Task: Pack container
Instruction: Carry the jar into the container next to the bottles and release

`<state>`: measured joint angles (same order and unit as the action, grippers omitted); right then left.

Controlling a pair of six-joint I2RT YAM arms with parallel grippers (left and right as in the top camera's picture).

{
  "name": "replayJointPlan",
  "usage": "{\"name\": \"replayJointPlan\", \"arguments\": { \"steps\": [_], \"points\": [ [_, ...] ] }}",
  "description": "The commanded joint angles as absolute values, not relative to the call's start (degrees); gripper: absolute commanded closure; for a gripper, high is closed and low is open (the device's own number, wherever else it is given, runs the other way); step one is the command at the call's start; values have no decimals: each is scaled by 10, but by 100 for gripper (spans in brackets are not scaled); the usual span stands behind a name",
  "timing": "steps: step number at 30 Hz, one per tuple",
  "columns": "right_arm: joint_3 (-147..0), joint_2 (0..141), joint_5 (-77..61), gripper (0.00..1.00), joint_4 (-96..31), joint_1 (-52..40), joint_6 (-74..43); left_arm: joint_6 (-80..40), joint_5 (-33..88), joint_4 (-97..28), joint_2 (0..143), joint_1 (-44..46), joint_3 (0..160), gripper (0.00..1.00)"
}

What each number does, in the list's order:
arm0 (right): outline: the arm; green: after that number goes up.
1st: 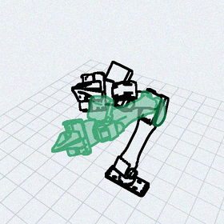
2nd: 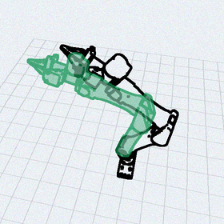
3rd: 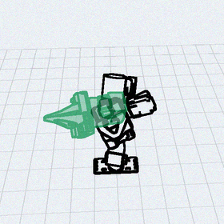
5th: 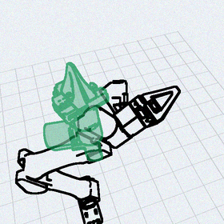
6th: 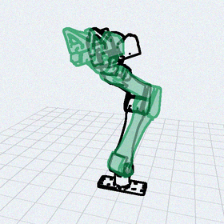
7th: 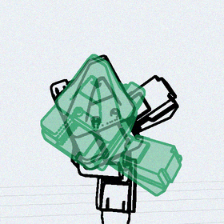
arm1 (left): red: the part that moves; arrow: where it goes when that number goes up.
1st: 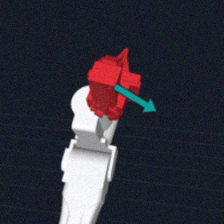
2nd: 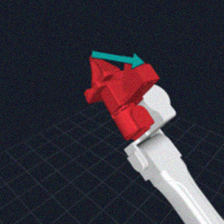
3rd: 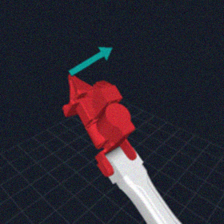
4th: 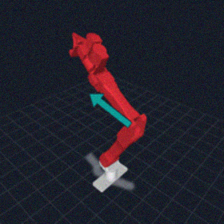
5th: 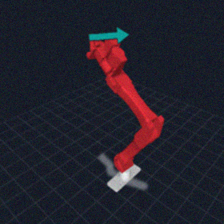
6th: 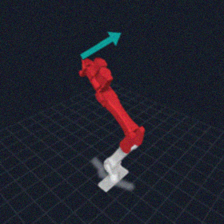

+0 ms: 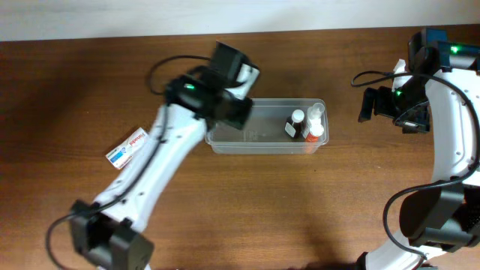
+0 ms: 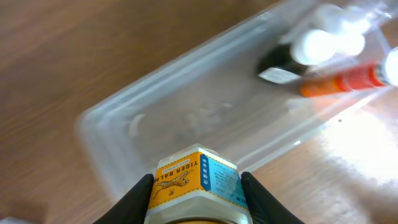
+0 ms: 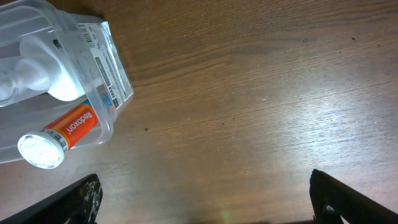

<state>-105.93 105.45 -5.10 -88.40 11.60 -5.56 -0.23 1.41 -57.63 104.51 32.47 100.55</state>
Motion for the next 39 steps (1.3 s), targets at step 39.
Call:
{"name": "replayJointPlan", "arguments": {
  "steps": [39],
  "points": [
    [-1056, 1043, -56, 1, -884, 117, -51, -184, 48, -406, 1257, 394, 1004, 72]
  ]
}}
